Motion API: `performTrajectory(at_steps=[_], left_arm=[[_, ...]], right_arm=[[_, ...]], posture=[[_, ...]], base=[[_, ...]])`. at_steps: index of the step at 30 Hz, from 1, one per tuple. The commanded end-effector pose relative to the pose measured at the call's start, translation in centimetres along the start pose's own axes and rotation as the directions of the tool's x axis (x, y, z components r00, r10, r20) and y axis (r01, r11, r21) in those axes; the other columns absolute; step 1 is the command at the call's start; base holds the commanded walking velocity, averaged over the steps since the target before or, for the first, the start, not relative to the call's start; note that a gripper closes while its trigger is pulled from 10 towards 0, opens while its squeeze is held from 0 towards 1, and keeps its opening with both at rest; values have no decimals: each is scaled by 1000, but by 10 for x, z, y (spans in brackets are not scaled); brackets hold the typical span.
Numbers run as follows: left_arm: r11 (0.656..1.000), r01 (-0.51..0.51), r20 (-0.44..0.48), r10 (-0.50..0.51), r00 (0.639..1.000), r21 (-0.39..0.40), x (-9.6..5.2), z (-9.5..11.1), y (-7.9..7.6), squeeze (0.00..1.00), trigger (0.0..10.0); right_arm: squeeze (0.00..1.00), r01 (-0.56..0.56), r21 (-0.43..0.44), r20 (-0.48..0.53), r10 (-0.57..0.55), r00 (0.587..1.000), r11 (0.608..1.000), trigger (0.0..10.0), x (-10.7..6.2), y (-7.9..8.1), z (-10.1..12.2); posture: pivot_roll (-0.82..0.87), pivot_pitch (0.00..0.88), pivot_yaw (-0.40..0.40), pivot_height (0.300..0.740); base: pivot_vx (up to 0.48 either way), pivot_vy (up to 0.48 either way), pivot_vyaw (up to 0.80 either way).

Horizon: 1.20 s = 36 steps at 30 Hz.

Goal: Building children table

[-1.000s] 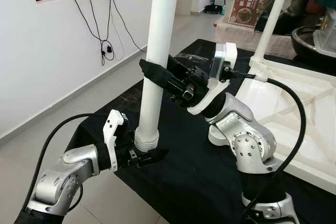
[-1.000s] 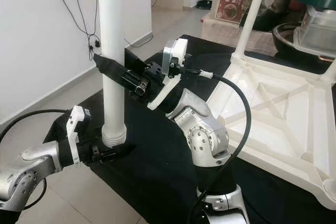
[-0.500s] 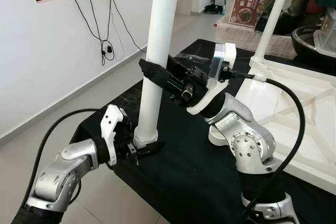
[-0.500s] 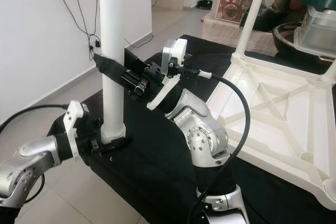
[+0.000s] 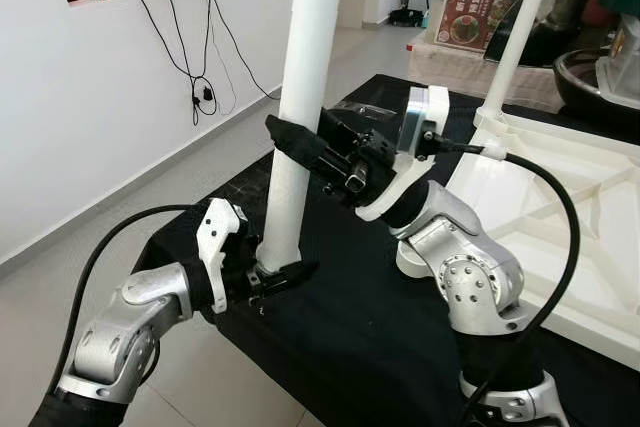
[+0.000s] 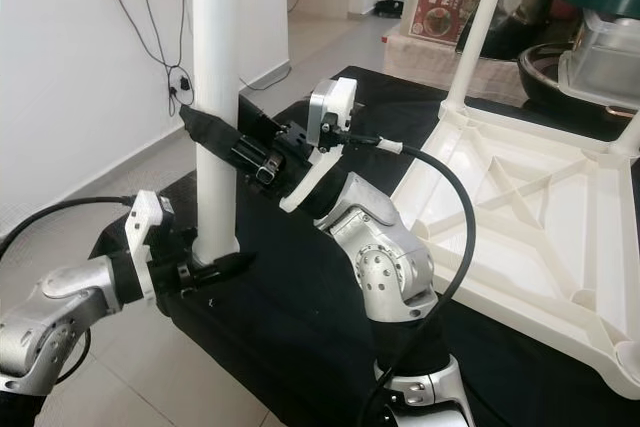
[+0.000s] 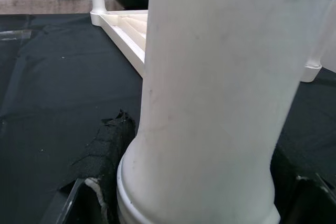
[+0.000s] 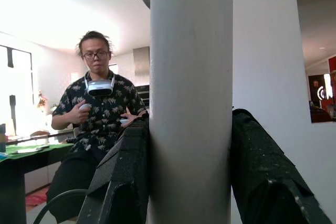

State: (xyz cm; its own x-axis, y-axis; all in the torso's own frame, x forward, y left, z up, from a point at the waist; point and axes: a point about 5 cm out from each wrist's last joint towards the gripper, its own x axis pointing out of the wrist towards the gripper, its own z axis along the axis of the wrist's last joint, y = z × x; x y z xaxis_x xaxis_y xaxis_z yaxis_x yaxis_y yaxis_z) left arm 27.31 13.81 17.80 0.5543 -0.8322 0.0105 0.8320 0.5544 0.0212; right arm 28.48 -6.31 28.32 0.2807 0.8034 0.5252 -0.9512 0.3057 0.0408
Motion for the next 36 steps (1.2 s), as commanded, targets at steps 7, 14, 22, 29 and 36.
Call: performTrajectory(at_steps=[7, 14, 22, 29, 36], left_arm=[[999, -48, -45, 48, 998, 18, -1, -8, 5, 0, 8078], [982, -149, -80, 159, 984, 118, -6, -8, 17, 0, 10000], [934, -273, -186, 318, 930, 230, -20, -19, 35, 0, 10000], [908, -284, -259, 367, 893, 307, -23, -32, 40, 0, 10000], [897, -245, -235, 345, 909, 367, -6, -35, 36, 0, 10000]], right_arm=[[1000, 122, -36, -19, -123, 992, 992, 10000, 4, -13, 4], [1000, 225, -78, -111, -233, 966, 971, 10000, 0, -22, -6], [0, 226, -58, -183, -233, 955, 972, 10000, -10, -14, -17], [0, 238, 14, -203, -230, 952, 971, 10000, -7, 0, -31], [0, 239, 193, -194, -202, 960, 952, 10000, 13, 25, -52]], posture=[[50, 0, 0, 740], [49, 0, -1, 740], [49, 0, -2, 740], [47, 0, 5, 740], [48, 0, 5, 740]], base=[[0, 0, 0], [0, 0, 0], [0, 0, 0], [0, 0, 0], [0, 0, 0]])
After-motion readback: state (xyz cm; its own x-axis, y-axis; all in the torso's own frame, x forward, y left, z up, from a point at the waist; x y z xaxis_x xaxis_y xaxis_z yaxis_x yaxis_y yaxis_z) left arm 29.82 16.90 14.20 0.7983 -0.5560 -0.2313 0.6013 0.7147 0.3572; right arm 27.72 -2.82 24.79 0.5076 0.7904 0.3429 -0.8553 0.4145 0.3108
